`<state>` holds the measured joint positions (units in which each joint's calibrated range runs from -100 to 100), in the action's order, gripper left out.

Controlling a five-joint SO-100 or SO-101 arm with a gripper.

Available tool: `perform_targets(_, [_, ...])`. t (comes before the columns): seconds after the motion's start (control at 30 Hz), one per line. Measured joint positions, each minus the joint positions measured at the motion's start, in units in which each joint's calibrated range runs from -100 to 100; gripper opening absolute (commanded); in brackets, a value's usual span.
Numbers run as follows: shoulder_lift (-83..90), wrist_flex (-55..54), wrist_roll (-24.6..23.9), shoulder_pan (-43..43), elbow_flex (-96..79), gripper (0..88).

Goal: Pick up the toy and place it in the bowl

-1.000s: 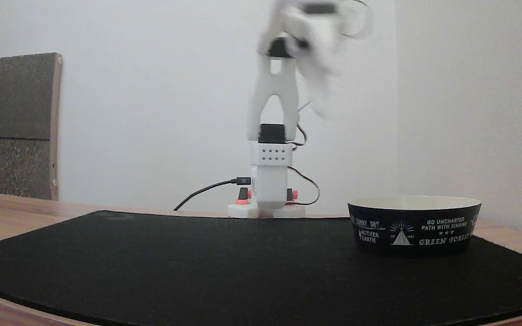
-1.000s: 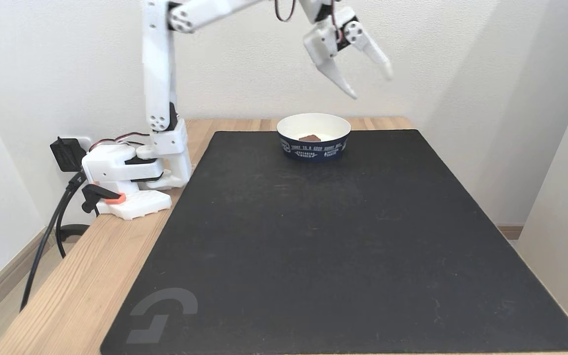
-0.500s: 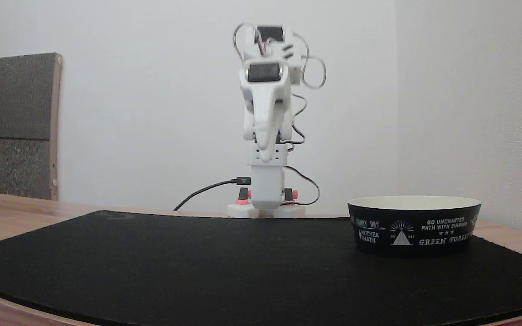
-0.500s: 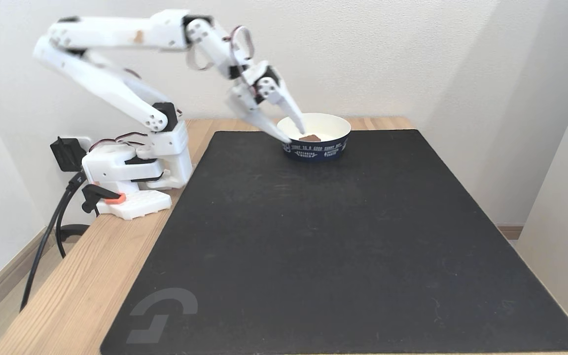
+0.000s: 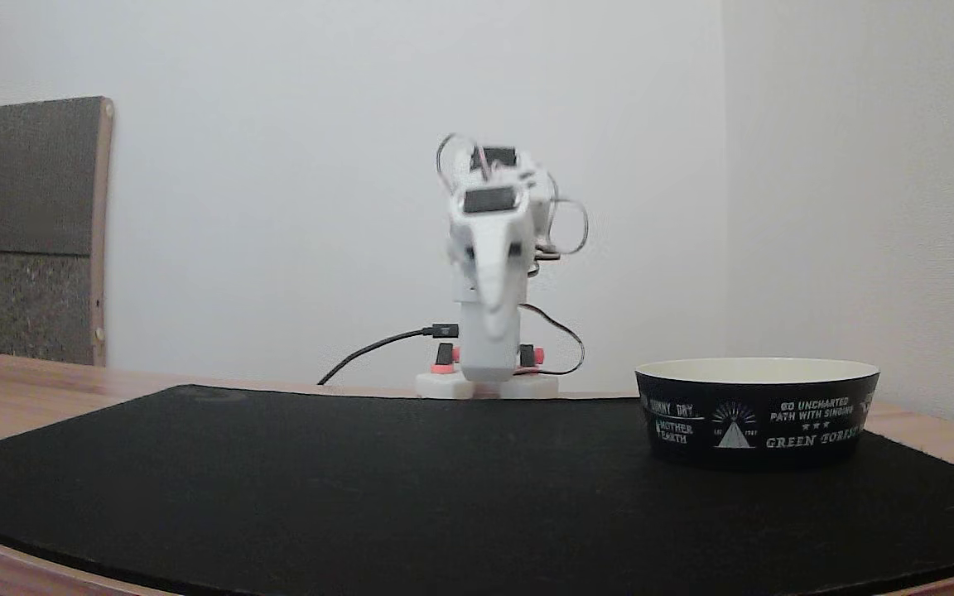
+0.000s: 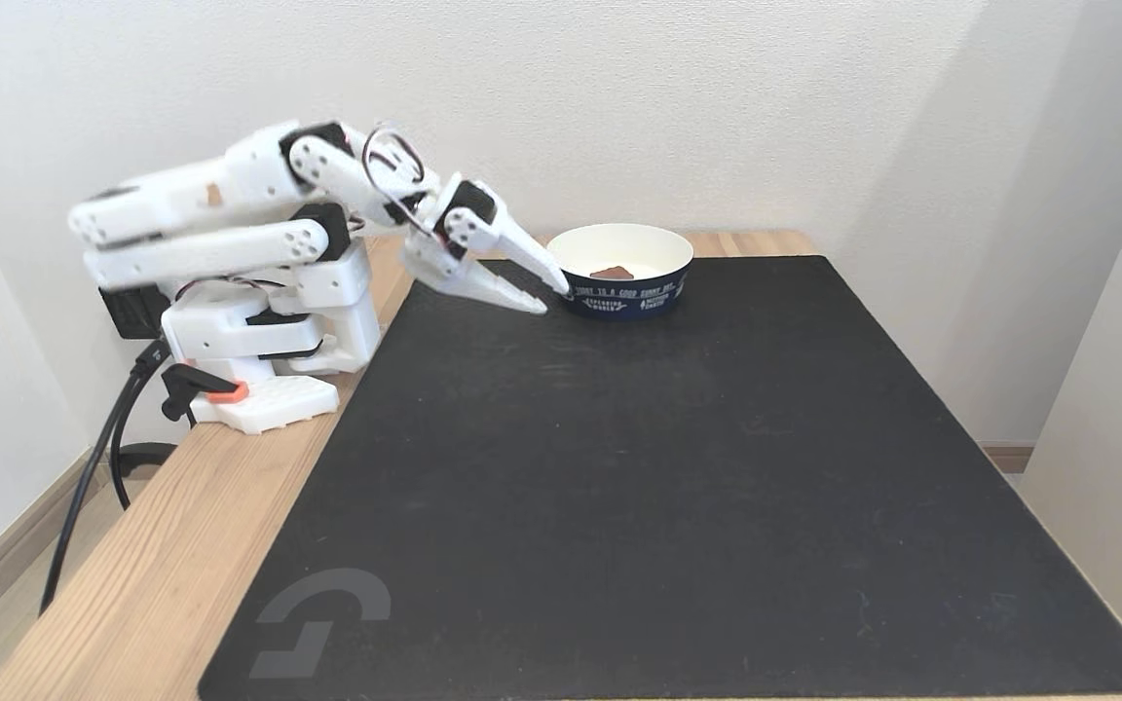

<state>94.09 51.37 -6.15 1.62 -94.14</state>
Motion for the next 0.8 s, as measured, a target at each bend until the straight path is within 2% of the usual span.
perform_targets(0.53, [4.6, 0.8, 0.3, 0.5, -4.6, 10.5])
perform_targets(0.8, [4.6, 0.8, 0.3, -1.9, -4.6, 11.0])
